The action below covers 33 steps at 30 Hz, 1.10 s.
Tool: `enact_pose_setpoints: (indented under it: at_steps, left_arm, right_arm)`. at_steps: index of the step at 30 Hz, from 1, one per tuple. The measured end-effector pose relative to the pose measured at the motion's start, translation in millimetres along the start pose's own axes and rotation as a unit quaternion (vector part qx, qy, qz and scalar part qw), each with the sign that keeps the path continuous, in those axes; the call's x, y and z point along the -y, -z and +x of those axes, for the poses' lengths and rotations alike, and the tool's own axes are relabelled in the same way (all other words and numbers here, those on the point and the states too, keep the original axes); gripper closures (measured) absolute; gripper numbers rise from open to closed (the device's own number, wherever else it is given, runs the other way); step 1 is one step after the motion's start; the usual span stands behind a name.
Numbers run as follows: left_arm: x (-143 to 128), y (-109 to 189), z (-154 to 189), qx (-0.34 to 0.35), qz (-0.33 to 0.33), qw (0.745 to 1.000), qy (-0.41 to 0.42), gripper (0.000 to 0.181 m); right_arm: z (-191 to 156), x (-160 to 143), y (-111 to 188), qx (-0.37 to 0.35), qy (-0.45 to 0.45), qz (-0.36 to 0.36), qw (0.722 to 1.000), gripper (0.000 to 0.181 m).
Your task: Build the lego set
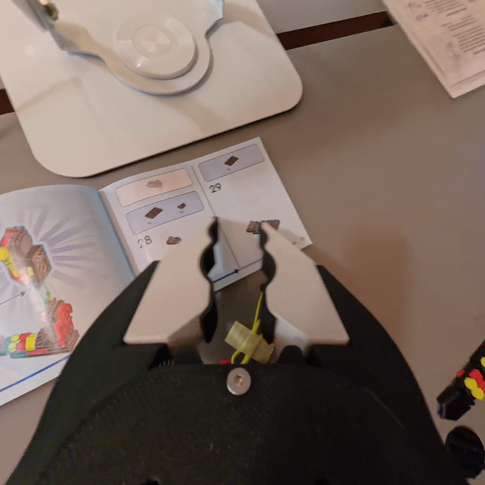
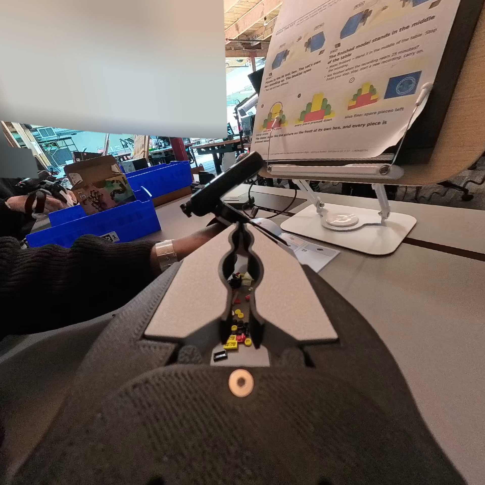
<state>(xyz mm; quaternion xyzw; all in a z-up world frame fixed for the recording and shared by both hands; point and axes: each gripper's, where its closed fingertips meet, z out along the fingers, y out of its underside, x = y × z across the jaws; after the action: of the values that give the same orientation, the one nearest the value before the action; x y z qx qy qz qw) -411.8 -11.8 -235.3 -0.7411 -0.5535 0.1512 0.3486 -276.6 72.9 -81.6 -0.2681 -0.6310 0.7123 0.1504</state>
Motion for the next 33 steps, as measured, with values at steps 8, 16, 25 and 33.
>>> enact_pose_setpoints:
  at_steps: [8,16,25,33]
  left_arm:
    - [-8,-9,4,0.039,-0.014,0.997,-0.063,0.097]
    - [-5,-7,-7,0.048,-0.005,0.998,-0.046,0.160]
    - [-1,-3,-4,0.027,0.003,0.999,-0.019,0.162]
    - [-3,-10,-18,0.089,-0.010,0.994,-0.061,0.064]
  right_arm:
    - [0,0,-1,0.002,-0.008,0.000,1.000,0.181]
    - [1,-1,0,0.003,-0.023,0.001,1.000,0.181]
    - [1,-2,-1,0.002,-0.025,0.001,1.000,0.181]
    - [2,-2,-1,0.004,-0.037,0.001,0.999,0.181]
